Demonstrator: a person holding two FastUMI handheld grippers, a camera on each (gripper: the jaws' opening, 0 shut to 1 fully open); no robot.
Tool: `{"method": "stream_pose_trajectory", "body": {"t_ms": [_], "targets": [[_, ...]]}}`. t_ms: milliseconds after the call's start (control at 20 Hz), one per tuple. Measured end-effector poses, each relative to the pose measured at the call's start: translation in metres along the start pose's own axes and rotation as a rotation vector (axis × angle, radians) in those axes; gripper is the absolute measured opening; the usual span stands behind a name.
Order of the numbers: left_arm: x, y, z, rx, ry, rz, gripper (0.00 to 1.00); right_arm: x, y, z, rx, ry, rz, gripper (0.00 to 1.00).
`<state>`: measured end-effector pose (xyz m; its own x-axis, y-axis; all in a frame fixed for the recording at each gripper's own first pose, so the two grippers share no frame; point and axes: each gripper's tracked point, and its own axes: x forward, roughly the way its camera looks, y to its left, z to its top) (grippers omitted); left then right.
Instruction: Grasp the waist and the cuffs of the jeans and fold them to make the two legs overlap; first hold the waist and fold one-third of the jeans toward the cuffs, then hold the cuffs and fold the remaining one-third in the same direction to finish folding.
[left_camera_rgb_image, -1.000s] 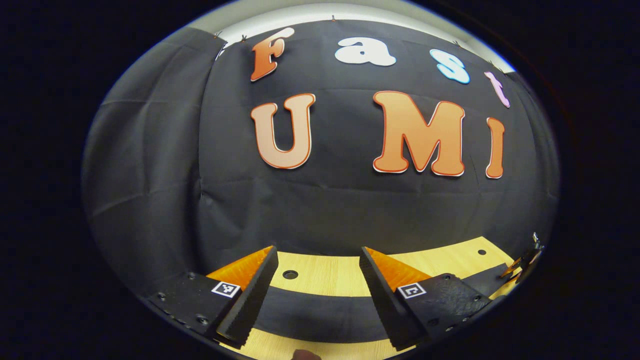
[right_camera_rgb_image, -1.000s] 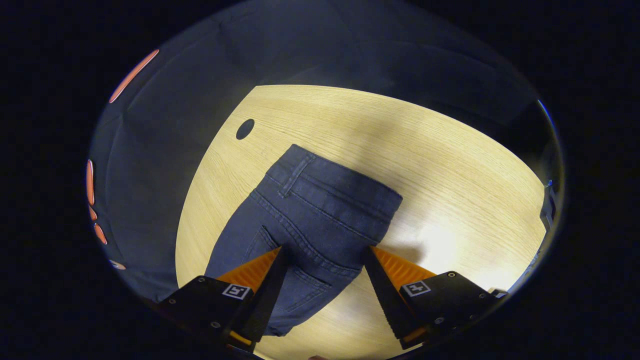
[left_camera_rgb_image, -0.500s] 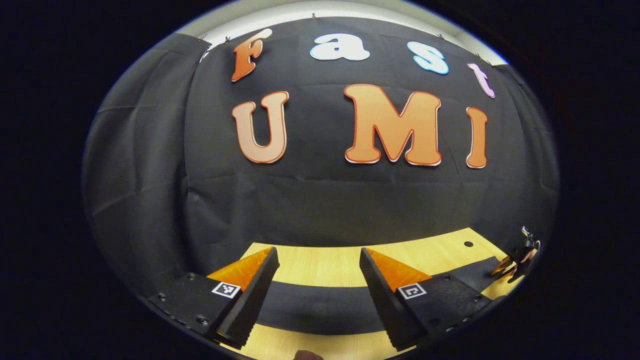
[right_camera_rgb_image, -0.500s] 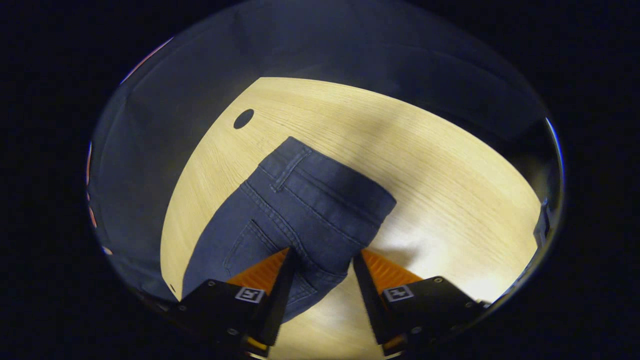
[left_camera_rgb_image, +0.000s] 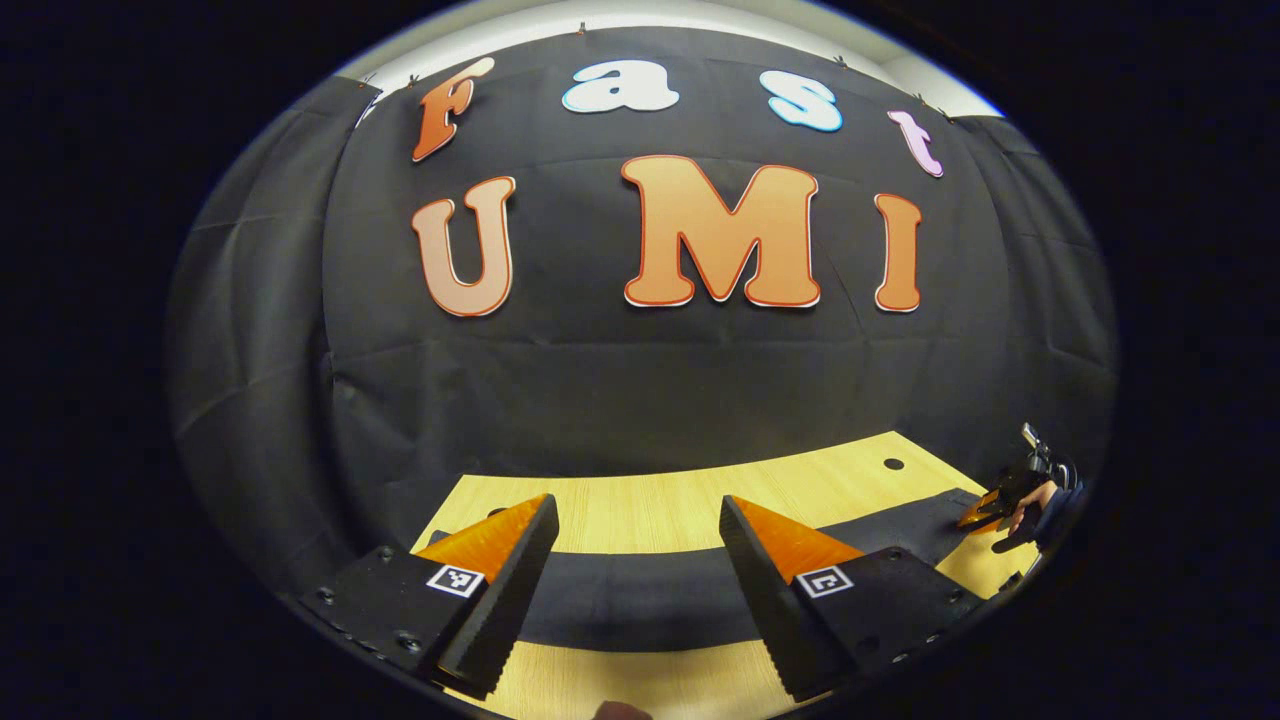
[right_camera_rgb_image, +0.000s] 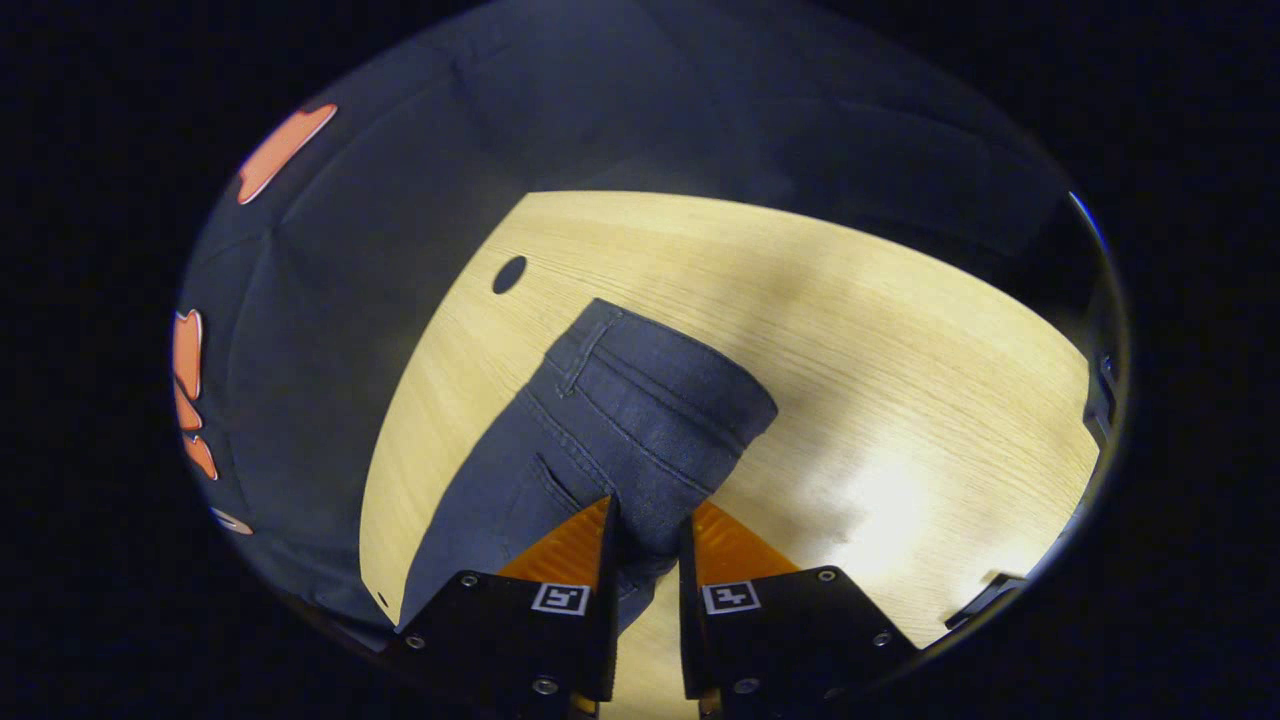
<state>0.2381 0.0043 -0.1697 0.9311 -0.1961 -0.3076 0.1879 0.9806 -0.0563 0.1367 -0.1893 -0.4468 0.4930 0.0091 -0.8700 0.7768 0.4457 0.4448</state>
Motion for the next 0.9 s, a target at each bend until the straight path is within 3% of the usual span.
{"method": "stream_pose_trajectory", "body": {"t_ms": [150, 200, 300, 450, 500, 550, 900], "targets": [[-0.002, 0.006, -0.001, -0.001, -0.005, -0.026, 0.97, -0.022, 0.023, 0.003, -0.052, -0.073, 0.033, 0.27], [-0.002, 0.009, -0.001, -0.004, -0.005, -0.038, 0.97, -0.033, 0.029, 0.002, -0.070, -0.097, 0.048, 0.31], [-0.005, 0.018, -0.002, -0.011, -0.008, -0.047, 0.97, -0.054, 0.042, 0.003, -0.116, -0.153, 0.070, 0.27], [-0.008, 0.033, -0.005, -0.036, -0.003, -0.055, 0.98, -0.076, 0.073, -0.005, -0.179, -0.193, 0.092, 0.27], [-0.009, 0.039, -0.006, -0.041, -0.005, -0.055, 0.98, -0.081, 0.081, -0.007, -0.198, -0.204, 0.099, 0.31], [-0.011, 0.045, -0.006, -0.044, -0.007, -0.053, 0.97, -0.087, 0.091, -0.009, -0.217, -0.217, 0.109, 0.27], [-0.015, 0.083, -0.018, -0.106, 0.011, -0.030, 0.98, -0.115, 0.157, -0.039, -0.420, -0.270, 0.159, 0.27]]}}
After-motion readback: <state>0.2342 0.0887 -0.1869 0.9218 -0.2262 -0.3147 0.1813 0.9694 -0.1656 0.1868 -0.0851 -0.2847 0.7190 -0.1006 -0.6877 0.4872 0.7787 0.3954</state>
